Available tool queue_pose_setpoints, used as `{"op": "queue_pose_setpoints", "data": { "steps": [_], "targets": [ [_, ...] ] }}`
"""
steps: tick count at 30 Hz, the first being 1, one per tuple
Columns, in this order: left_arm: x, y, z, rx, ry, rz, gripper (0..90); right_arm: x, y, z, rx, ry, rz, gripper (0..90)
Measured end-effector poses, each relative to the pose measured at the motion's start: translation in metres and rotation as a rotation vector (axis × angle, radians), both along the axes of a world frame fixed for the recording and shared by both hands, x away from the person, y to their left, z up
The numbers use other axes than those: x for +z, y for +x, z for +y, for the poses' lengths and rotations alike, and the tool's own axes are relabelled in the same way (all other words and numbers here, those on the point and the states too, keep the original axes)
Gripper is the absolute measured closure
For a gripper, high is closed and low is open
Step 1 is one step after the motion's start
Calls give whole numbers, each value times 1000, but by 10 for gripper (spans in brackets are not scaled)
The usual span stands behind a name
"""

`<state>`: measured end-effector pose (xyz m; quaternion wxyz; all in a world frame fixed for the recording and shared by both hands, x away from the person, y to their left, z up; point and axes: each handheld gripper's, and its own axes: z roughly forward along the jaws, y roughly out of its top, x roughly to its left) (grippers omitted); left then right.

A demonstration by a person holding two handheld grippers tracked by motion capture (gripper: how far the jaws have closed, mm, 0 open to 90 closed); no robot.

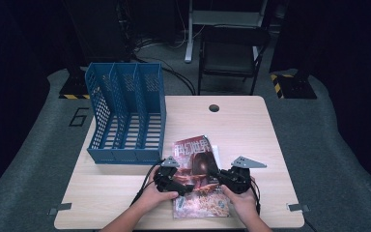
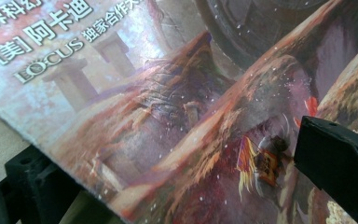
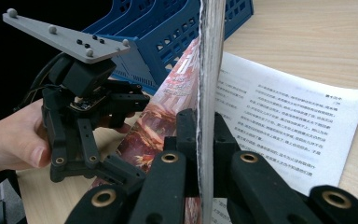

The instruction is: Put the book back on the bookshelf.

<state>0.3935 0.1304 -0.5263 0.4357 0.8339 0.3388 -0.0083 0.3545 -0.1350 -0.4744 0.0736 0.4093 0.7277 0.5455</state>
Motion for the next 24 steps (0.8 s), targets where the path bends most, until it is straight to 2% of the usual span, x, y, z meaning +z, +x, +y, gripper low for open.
{"op": "queue_pose_setpoints", "data": {
  "steps": [2,10,12,15,24],
  "targets": [
    [0,1,-1,-3,1,-11,1,0,0,0,-2,0,0,866],
    [0,3,-3,-12,4,1,0,1,0,0,6,13,-7,866],
    [1,5,-5,-35,3,8,0,2,-1,0,4,12,-9,866],
    [1,4,-7,-37,11,10,0,2,-1,1,8,11,-12,866],
    [0,4,-7,-34,23,-15,3,-4,4,-2,-9,7,11,862]
  ]
}}
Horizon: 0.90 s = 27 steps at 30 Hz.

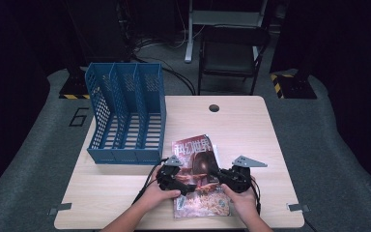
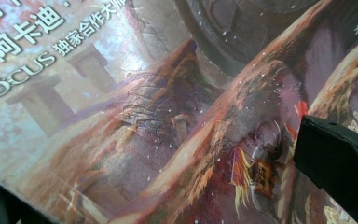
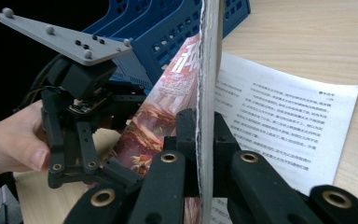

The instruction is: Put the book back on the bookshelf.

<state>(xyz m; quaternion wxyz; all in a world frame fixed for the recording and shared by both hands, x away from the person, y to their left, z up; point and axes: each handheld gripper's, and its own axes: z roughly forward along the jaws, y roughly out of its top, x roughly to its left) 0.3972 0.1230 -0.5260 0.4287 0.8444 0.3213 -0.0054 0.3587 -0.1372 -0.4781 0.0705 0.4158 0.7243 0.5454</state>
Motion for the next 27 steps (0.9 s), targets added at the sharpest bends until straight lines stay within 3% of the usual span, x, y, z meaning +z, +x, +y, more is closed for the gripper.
{"op": "queue_pose_setpoints", "data": {
  "steps": [9,16,19,24,27],
  "targets": [
    [0,-1,-3,18,18,-27,8,-10,10,-3,-12,-13,55,859],
    [1,-1,-5,43,21,-17,8,-13,13,-3,-17,-14,69,860],
    [2,-1,-5,68,13,6,12,-14,13,-2,-24,-15,81,860],
    [4,3,0,146,-12,45,154,-14,13,-1,-23,-16,84,860],
    [5,4,2,147,-9,41,186,-16,14,-2,-21,-22,85,858]
  ]
}}
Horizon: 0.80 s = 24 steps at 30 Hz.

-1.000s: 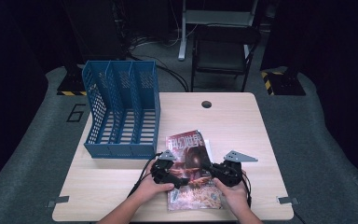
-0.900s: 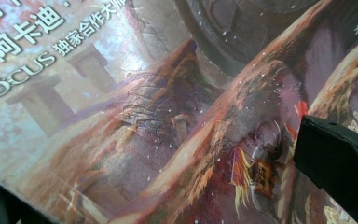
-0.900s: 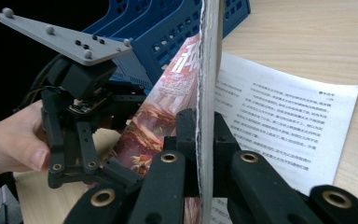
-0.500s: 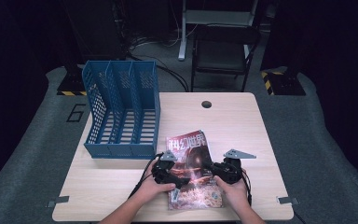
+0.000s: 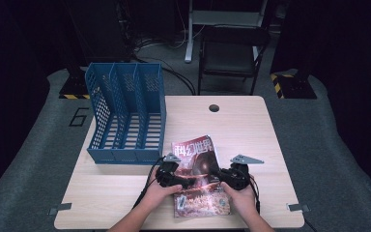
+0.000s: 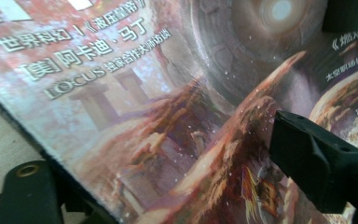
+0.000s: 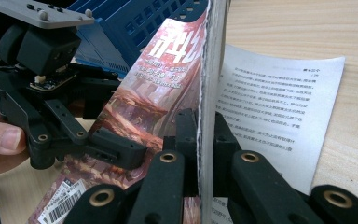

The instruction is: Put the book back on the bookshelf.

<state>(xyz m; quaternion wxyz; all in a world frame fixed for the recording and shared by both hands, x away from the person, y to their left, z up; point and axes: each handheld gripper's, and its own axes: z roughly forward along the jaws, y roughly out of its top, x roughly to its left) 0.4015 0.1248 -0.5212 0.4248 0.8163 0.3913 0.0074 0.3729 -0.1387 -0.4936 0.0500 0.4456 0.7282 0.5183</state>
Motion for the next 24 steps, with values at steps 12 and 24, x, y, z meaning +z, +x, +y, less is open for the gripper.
{"op": "queue_pose_setpoints", "data": {
  "steps": [12,24],
  "targets": [
    [1,4,2,42,6,4,357,-7,6,-1,-16,-44,37,813],
    [2,7,-3,92,16,21,517,-22,17,-9,-26,-36,163,704]
  ]
}}
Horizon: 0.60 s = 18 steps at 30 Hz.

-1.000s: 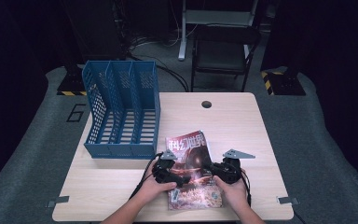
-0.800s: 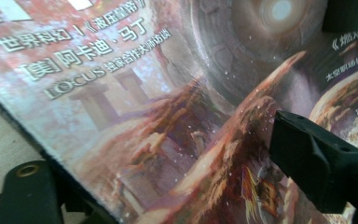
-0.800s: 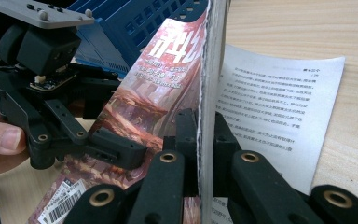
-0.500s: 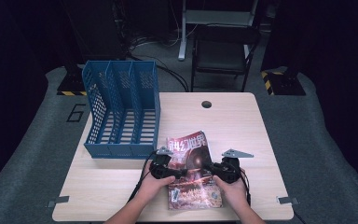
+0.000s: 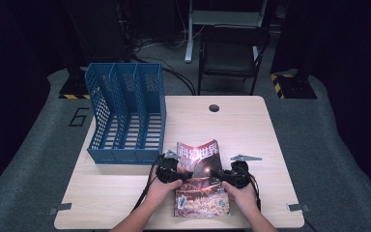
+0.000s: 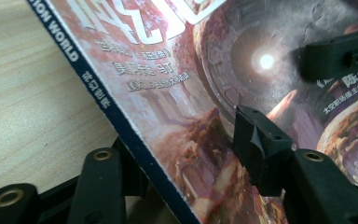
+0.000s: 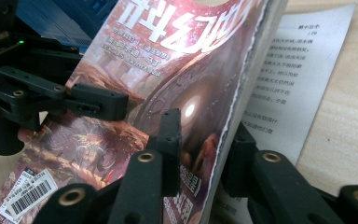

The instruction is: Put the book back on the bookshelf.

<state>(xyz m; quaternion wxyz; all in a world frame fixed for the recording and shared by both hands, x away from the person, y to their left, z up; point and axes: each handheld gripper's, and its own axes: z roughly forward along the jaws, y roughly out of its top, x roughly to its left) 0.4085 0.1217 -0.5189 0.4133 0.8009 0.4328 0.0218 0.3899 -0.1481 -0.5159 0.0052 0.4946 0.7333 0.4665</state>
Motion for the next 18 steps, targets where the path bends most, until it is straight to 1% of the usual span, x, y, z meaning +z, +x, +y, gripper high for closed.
{"op": "queue_pose_setpoints", "data": {
  "steps": [2,3,5,6,7,9,10,12,13,14,15,16,18],
  "targets": [
    [0,0,0,2,1,-2,531,-1,1,0,1,-2,8,690],
    [0,0,-1,5,16,-16,534,-2,2,-1,6,-9,19,670],
    [0,0,-2,8,18,-17,540,-3,3,-1,9,-9,24,658],
    [1,0,-1,10,15,-9,549,-3,3,-2,7,-5,35,653],
    [1,0,-1,19,-2,7,562,-3,4,-2,12,-4,32,652],
    [2,1,1,20,-9,1,602,-4,5,-3,14,0,44,647],
    [4,0,1,20,-27,10,633,-3,5,-3,11,3,56,647],
    [6,-1,0,22,-28,-2,658,-4,5,-4,14,1,55,653],
    [8,-1,0,22,-18,-13,665,-4,6,-4,15,2,55,659],
    [9,0,1,9,-14,-14,672,-4,5,-5,12,0,54,667],
    [10,-1,0,17,-26,-3,680,-4,5,-5,8,-2,52,669],
    [11,-1,-1,22,-30,-10,687,-4,5,-5,8,-3,51,668],
    [14,-1,0,16,-34,-5,697,-3,5,-6,7,2,51,668]
  ]
}}
